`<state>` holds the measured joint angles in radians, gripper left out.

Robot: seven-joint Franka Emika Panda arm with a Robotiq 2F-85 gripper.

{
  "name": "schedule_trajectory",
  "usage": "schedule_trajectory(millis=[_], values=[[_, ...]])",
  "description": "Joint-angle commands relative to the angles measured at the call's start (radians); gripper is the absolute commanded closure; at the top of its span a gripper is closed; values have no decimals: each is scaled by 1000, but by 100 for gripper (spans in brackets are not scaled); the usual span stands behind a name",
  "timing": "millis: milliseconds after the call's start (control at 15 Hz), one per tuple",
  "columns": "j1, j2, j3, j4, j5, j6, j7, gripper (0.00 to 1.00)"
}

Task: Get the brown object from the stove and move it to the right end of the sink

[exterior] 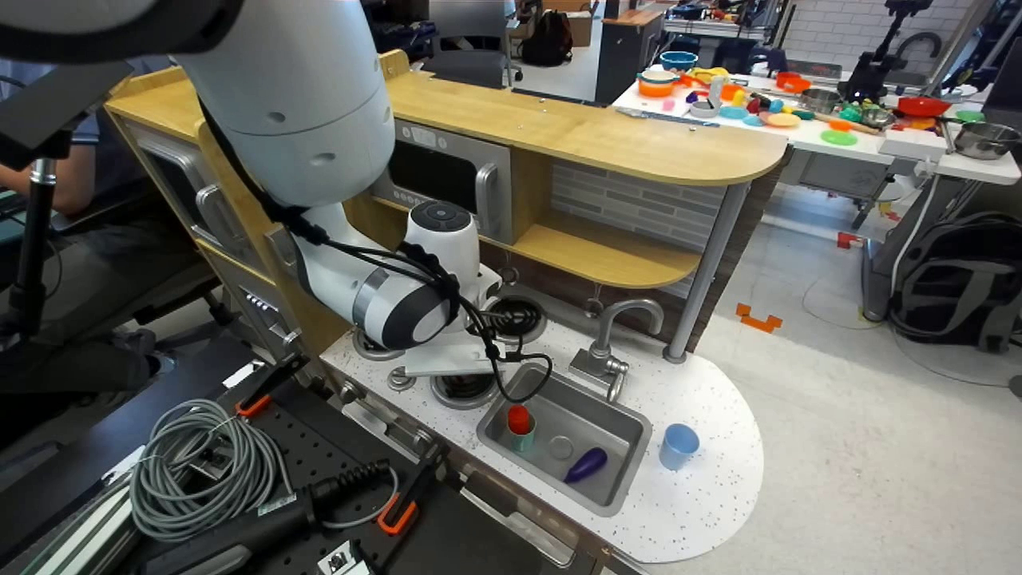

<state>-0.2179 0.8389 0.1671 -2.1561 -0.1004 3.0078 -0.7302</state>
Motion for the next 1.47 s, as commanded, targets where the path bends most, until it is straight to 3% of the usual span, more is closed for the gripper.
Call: schedule_trajectory(millis=[0, 267, 333, 400, 1000, 1400], values=[[45, 49, -45, 46, -51, 19, 71, 0], [58, 92, -53, 92, -69, 12, 108, 0], [61, 101, -55, 104, -74, 11, 119, 25], [59, 109, -53, 112, -76, 9, 125, 26], [31, 66, -46, 89, -79, 15, 164, 93], [-24, -6, -24, 19, -79, 34, 159, 93]])
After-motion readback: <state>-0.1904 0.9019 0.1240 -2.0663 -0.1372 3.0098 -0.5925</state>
